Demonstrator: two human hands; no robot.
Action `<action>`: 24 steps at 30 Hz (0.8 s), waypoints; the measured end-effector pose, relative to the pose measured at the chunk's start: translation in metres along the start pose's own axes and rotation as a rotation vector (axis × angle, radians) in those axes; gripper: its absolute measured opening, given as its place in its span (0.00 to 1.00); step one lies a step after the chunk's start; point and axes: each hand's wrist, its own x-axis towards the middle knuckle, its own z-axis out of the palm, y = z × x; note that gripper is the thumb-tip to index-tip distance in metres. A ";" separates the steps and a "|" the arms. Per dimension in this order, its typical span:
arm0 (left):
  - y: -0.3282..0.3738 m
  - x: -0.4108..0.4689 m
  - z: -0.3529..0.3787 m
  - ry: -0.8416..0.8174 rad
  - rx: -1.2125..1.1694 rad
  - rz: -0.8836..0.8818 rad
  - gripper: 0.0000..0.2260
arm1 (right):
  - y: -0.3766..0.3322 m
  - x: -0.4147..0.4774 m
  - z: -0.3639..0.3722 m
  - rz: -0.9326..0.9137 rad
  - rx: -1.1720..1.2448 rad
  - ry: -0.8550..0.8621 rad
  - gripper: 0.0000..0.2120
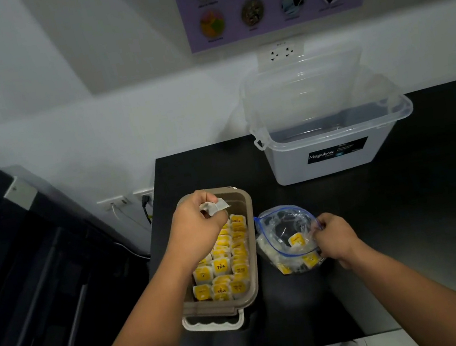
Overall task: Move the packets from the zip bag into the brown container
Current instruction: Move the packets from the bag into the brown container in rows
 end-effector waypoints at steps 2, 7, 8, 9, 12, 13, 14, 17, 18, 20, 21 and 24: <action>-0.004 0.003 -0.004 -0.035 -0.072 -0.015 0.05 | 0.000 -0.003 0.003 0.006 0.010 0.016 0.06; -0.008 0.006 -0.015 -0.226 -0.213 -0.087 0.06 | -0.001 -0.005 0.009 -0.004 0.026 0.059 0.06; -0.010 0.008 -0.016 -0.255 -0.207 -0.089 0.06 | 0.000 -0.006 0.010 -0.003 0.030 0.067 0.06; -0.013 0.009 -0.018 -0.278 -0.185 -0.077 0.06 | 0.000 -0.006 0.012 -0.001 0.037 0.074 0.06; -0.021 0.012 -0.021 -0.314 -0.154 -0.021 0.04 | 0.004 -0.007 0.016 0.007 0.065 0.092 0.06; -0.023 0.013 -0.022 -0.317 -0.151 -0.011 0.02 | 0.004 -0.009 0.018 0.014 0.069 0.092 0.06; -0.025 0.014 -0.023 -0.322 -0.154 -0.006 0.02 | 0.006 -0.010 0.020 0.022 0.074 0.094 0.06; -0.030 0.017 -0.026 -0.344 -0.166 0.002 0.04 | 0.007 -0.013 0.025 0.038 0.077 0.107 0.06; -0.030 0.018 -0.026 -0.343 -0.154 0.004 0.03 | 0.008 -0.014 0.026 0.040 0.078 0.111 0.06; -0.032 0.018 -0.028 -0.335 -0.086 0.027 0.03 | 0.007 -0.015 0.027 0.043 0.086 0.115 0.06; -0.032 0.017 -0.029 -0.334 -0.042 0.054 0.04 | 0.007 -0.016 0.028 0.050 0.091 0.114 0.06; -0.033 0.015 -0.028 -0.353 0.025 0.110 0.05 | 0.006 -0.018 0.029 0.052 0.108 0.123 0.06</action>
